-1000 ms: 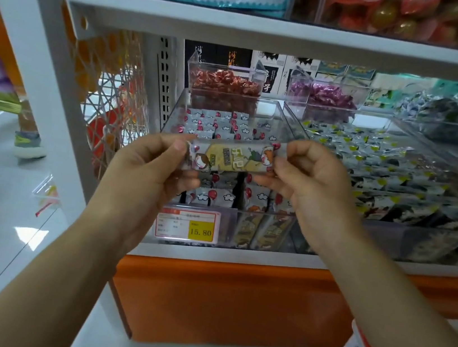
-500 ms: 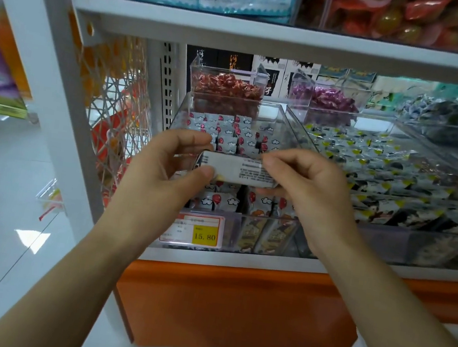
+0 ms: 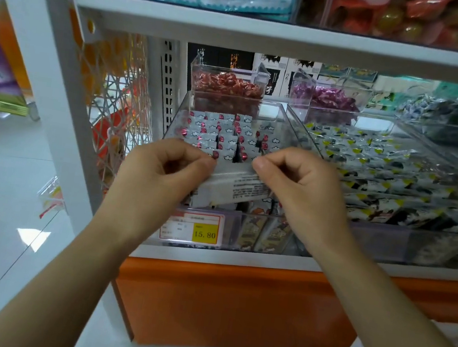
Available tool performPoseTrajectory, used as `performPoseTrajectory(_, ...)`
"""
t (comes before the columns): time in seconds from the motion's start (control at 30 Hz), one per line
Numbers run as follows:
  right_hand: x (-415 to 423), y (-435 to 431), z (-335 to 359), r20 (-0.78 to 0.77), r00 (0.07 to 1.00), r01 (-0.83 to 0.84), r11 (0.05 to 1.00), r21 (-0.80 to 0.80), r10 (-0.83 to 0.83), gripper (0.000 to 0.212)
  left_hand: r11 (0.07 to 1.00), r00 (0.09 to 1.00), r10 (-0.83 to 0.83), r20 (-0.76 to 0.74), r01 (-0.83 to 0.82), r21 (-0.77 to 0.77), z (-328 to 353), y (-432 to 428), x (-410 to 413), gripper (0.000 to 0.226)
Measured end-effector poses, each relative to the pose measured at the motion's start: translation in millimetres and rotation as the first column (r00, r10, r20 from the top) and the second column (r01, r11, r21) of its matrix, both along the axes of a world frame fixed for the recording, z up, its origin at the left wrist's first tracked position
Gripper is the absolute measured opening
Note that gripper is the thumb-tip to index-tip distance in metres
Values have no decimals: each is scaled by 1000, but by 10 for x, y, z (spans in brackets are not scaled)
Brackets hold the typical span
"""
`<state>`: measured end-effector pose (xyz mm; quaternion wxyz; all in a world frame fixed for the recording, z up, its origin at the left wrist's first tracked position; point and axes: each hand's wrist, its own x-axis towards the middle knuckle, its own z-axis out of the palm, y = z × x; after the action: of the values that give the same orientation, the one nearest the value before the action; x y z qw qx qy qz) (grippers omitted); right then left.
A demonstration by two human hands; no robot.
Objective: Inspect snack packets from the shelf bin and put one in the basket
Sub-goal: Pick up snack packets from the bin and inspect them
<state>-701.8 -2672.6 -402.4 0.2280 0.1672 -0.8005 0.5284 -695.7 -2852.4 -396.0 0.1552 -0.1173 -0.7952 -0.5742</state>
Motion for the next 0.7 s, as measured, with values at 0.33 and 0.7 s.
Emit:
performPoseTrajectory(0.33,-64,9,-51,51,992,121,987,-104,-117,23,973,996,-72,-43,61,-221,-44,20,8,35)
performPoseTrajectory(0.7,-110,0,-31,77,994,92,948,-305,-71,20,866,945,182,-273,-285,-410,-34,-221,-240,53)
